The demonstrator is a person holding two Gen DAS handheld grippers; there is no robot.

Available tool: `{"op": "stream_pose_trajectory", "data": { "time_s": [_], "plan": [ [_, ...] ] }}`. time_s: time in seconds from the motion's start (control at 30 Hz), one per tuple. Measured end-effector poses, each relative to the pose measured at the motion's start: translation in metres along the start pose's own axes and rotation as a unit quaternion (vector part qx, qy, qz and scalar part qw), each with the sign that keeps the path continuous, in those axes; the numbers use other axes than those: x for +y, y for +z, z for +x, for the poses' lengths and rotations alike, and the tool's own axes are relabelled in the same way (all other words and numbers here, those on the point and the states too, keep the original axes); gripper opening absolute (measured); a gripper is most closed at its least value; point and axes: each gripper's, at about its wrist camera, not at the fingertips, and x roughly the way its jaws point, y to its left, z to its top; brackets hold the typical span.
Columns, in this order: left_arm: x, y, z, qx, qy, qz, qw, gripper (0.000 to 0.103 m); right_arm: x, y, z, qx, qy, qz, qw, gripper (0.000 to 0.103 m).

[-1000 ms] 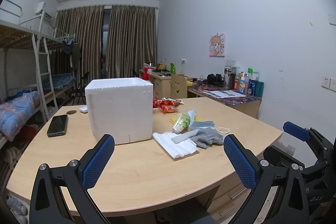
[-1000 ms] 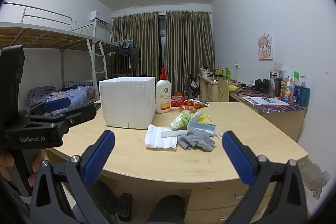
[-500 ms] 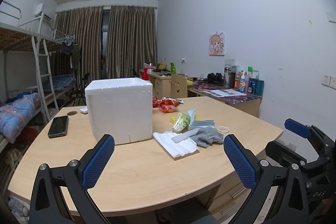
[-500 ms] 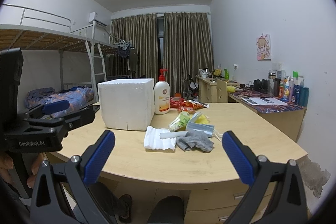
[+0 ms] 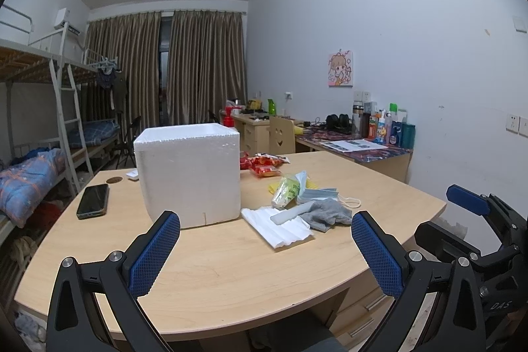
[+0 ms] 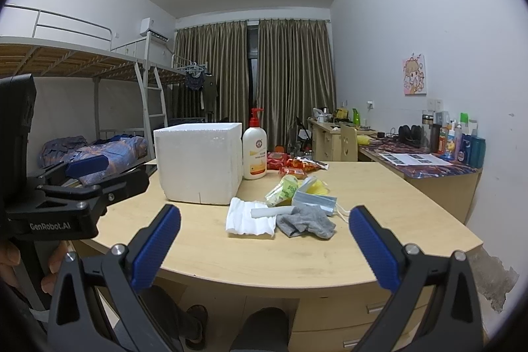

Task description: Organize soft objects

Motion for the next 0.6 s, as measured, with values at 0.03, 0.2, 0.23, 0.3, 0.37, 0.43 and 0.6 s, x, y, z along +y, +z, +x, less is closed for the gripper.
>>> {"op": "stream_pose_trajectory", "data": {
  "time_s": [0.03,0.2,0.23,0.3,0.37,0.43,0.6],
  "plan": [
    [-0.0002,0.0002,-0.0012,0.0,0.0,0.0,1.0,0.103,0.0001,-0.0001,0.0001,0.0,0.0,0.0,1.0,0.103],
    [-0.0002,0.0008,-0.002,-0.001,-0.001,0.002,1.0,0.103,0.0001,0.0001,0.0001,-0.001,0.002,0.002,1.0,0.103],
    [0.0005,0.0011,-0.0021,-0.001,-0.001,0.001,1.0,0.103,-0.0001,-0.0001,-0.0002,-0.002,0.002,0.003,1.0,0.103],
    [0.0009,0.0011,-0.0022,0.0,-0.002,0.0,1.0,0.103,-0.0004,-0.0006,0.0002,-0.002,0.002,0.003,1.0,0.103],
    [0.0014,0.0014,-0.0022,0.001,-0.002,-0.001,1.0,0.103,-0.001,-0.0007,0.0004,-0.002,0.003,0.004,1.0,0.103],
    [0.0015,0.0012,-0.0023,0.001,-0.002,-0.001,1.0,0.103,-0.0017,-0.0003,0.0014,-0.001,0.006,0.006,1.0,0.103],
    [0.0031,0.0027,0.0011,0.003,-0.004,-0.003,1.0,0.103,-0.0044,0.0026,0.0067,0.002,0.008,0.007,1.0,0.103]
  ]
}}
